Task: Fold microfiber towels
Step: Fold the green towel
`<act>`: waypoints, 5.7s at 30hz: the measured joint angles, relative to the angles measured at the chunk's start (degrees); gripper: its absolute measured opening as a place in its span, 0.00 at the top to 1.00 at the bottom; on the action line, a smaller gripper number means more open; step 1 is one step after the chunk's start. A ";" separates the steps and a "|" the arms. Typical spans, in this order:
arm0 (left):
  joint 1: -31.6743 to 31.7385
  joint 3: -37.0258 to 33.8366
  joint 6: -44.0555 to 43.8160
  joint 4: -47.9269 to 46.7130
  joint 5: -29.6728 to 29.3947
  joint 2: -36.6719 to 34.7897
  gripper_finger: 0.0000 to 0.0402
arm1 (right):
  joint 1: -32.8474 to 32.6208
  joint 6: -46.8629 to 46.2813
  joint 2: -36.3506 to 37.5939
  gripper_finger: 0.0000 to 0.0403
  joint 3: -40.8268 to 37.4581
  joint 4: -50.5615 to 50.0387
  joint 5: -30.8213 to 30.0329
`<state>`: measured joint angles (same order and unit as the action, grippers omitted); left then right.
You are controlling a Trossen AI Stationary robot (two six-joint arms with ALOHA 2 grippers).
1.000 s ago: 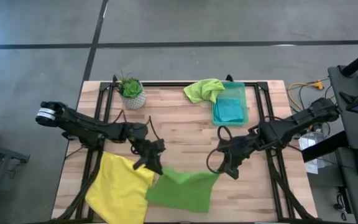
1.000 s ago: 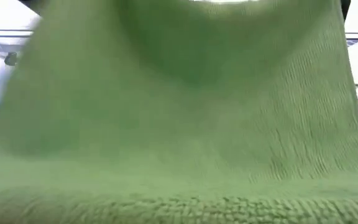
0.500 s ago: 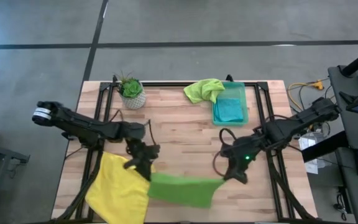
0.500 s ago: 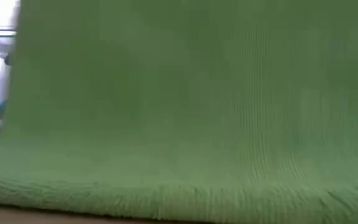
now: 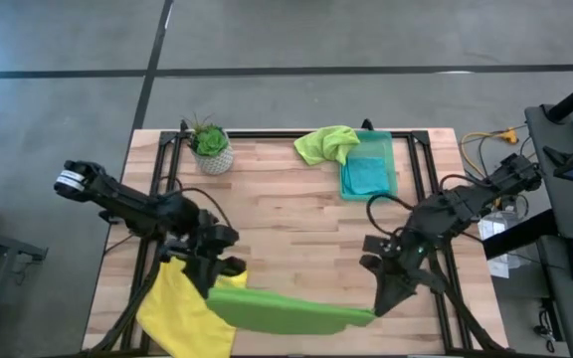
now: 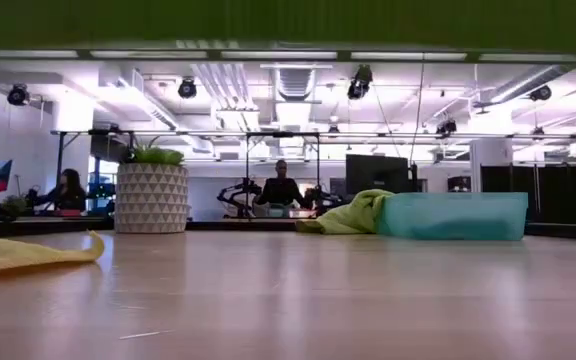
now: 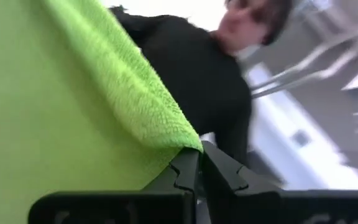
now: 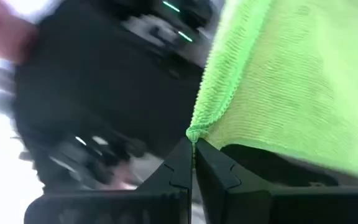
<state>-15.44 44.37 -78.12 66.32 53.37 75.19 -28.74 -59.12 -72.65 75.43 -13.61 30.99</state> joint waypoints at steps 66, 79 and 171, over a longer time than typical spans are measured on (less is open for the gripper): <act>18.46 -7.42 43.94 -65.23 -67.85 14.37 0.99 | 22.91 6.20 -22.72 0.98 -18.25 -31.38 -58.85; 19.28 -7.42 43.96 -65.04 -70.63 14.18 0.59 | 24.43 8.62 -14.12 0.76 -18.06 -35.27 -64.31; 10.48 10.08 47.69 -43.81 -30.25 31.25 1.00 | -15.20 -16.47 -22.88 0.98 -34.33 29.01 -46.06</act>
<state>-4.96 54.46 -30.43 22.51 23.12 106.44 -43.94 -75.59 -95.53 41.10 15.40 -15.06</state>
